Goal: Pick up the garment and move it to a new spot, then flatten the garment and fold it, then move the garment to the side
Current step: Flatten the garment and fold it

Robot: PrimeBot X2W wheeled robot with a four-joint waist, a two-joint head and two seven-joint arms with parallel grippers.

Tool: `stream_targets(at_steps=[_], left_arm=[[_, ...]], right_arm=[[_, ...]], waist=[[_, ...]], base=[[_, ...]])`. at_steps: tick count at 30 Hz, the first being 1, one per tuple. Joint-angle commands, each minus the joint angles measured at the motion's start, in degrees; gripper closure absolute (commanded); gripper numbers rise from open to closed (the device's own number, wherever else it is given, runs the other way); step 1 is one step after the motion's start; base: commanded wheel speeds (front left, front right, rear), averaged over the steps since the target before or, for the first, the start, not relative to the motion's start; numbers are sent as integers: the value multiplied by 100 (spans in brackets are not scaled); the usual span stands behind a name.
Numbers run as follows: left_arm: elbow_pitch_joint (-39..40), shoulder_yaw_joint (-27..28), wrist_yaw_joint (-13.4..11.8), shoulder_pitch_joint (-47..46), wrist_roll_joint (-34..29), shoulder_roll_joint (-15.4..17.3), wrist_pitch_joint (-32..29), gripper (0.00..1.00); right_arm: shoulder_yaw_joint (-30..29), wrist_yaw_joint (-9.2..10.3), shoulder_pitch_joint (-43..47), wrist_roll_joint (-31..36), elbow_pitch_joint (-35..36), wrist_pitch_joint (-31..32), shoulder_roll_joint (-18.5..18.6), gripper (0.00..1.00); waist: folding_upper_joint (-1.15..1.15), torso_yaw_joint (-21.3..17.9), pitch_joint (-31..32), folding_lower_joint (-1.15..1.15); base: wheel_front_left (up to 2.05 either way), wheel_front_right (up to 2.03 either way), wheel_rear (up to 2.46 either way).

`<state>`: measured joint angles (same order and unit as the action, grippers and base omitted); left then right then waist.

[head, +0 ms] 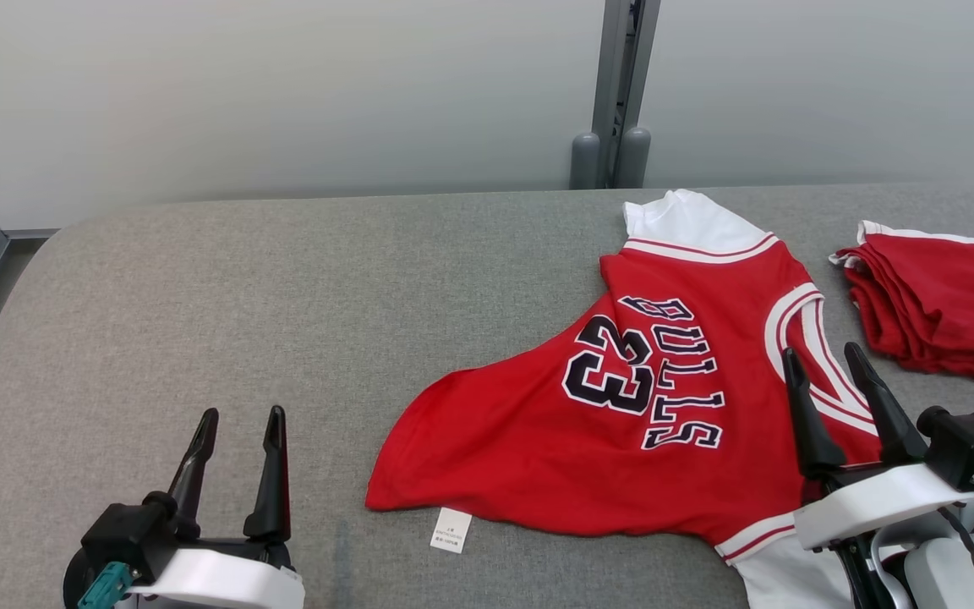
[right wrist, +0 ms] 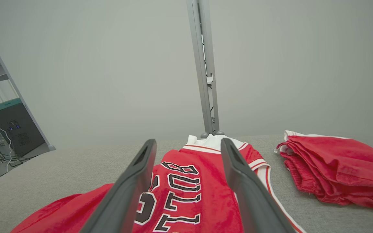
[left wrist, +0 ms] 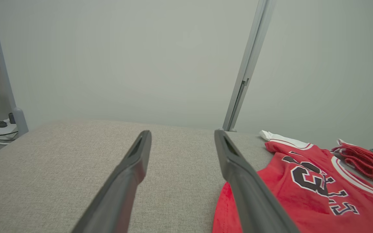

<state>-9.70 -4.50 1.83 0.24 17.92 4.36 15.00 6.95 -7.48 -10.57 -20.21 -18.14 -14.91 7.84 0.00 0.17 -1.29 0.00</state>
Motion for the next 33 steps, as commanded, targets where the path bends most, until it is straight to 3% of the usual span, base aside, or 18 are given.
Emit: stream_targets(at_steps=[1,11,22,25,33], left_arm=[[-15,46,32,-90,-31,-4,23,0],[-152,128,128,-86,-82,-58,23,0],[-388,272,155,11,196,136,-263,0],[-367,268,142,66,260,196,-537,0],[-10,297,104,283,453,339,-1109,0]], right_arm=[[-13,-3,25,34,-2,-39,15,0],[63,-3,-13,-74,-51,-39,47,0],[-383,-3,-55,-240,430,220,526,0],[-588,-3,120,-248,675,838,699,0],[-996,-3,913,-1026,1691,3270,1057,0]], waist=[[0,5,1,0],[0,-7,26,0],[0,-168,61,0],[0,-249,55,0],[0,-434,-43,0]], base=[[0,0,0],[0,0,0],[0,0,0],[0,0,0],[0,0,0]])
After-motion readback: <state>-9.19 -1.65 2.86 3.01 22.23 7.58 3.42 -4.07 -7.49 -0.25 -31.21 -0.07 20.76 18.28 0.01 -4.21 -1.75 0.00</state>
